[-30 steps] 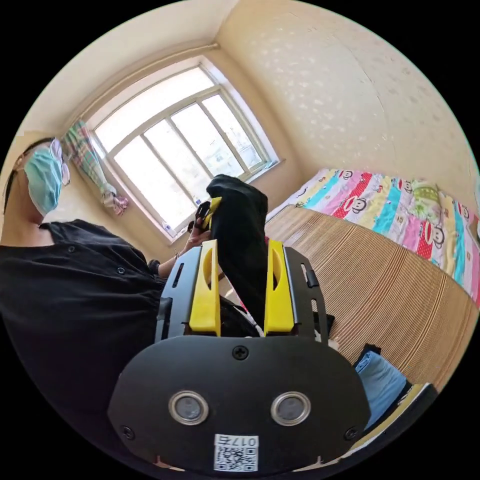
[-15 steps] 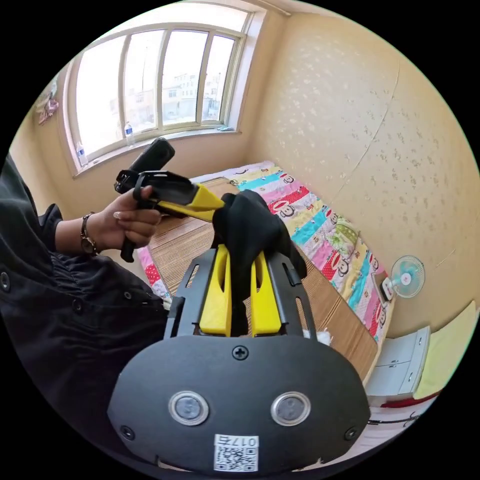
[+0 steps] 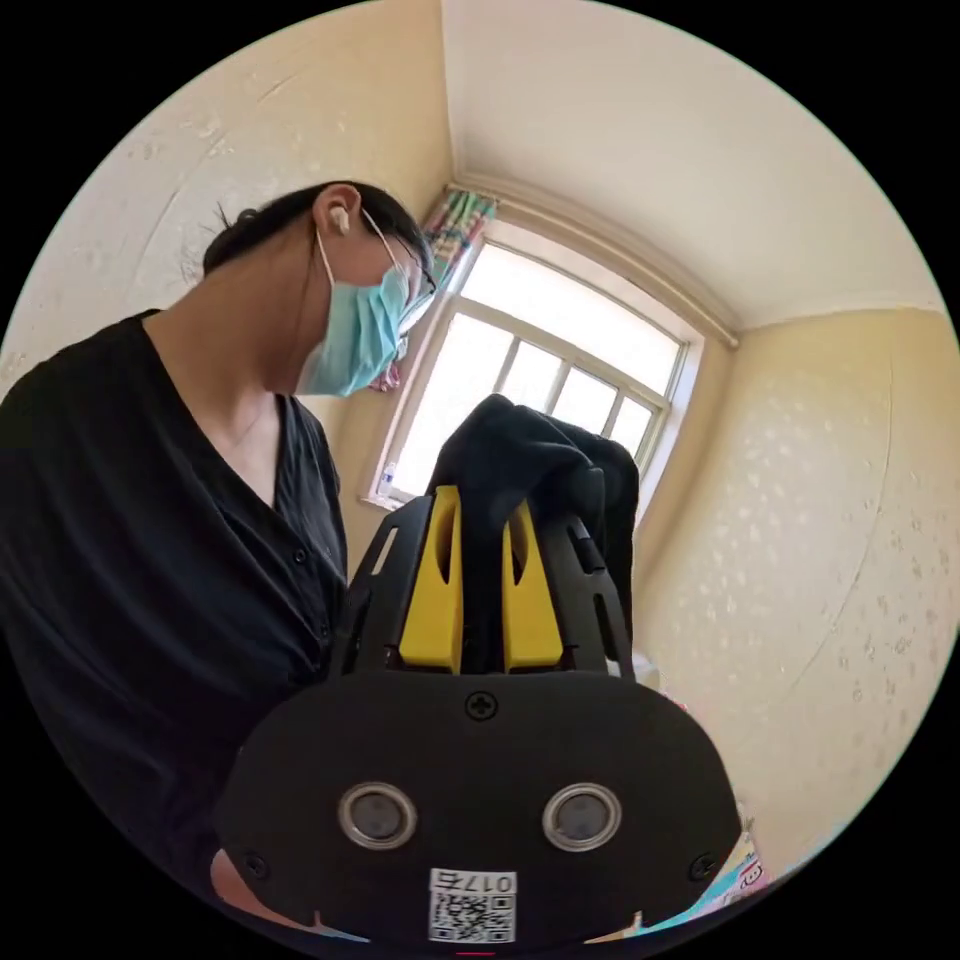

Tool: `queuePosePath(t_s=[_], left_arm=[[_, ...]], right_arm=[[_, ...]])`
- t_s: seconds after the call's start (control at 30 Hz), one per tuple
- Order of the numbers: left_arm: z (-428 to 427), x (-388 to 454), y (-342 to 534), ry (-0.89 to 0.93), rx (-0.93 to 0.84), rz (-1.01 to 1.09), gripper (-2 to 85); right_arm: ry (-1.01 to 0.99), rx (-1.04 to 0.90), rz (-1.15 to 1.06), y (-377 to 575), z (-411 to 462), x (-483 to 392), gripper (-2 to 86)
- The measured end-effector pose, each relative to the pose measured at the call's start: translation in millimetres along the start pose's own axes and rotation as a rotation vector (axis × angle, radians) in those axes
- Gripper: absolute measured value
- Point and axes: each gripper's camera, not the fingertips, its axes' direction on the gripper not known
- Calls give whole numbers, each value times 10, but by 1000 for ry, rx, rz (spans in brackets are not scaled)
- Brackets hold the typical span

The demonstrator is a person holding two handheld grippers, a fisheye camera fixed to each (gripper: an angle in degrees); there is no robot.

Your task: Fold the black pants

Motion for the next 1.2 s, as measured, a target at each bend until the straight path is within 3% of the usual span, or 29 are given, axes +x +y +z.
queuePosePath(t_s=[0.03,0.1,0.2,0.27,0.4,0.43,0.6,0.73,0.83,0.93,1.0,1.03,1.07,1.1,1.13,1.2], left_arm=[[36,-54,0,57,-16,-26,226],[171,-173,24,356,-44,-76,213],[166,52,-9,762,-4,44,140],[101,318,-75,696,-72,127,131],[-140,1046,-127,251,-181,264,78],[-183,1162,-119,215,-179,296,71],[-323,2047,-3,367,-133,535,48],[-281,2486,-163,436,-70,601,43],[-225,2723,-760,311,-23,585,40],[78,2743,-2121,33,-31,504,40],[294,2667,-3439,-393,-42,506,47],[281,2590,-3723,-524,-27,463,53],[147,2428,-4113,-772,20,359,63],[-66,2267,-4259,-944,58,237,65],[-192,2181,-4257,-1003,92,175,65],[-669,1752,-4038,-1091,229,14,66]], right_arm=[[-21,34,-9,-24,-132,37,60],[-76,96,25,-1,-278,150,62],[-123,131,103,132,-411,343,65],[-119,56,162,263,-502,484,65],[-66,36,335,490,-694,663,66],[-16,55,414,521,-801,688,66],[12,187,411,424,-1276,551,66],[104,242,357,214,-1621,577,64],[386,110,371,38,-1690,951,63],[633,-169,256,12,-1411,2049,63],[775,-373,268,203,-1087,3193,67],[861,-504,409,470,-911,4080,71],[958,-640,638,870,-837,4917,87],[1013,-739,748,1112,-827,5245,94],[1106,-960,931,1647,-861,5671,100],[1226,-1123,1180,2431,-1072,5779,92]])
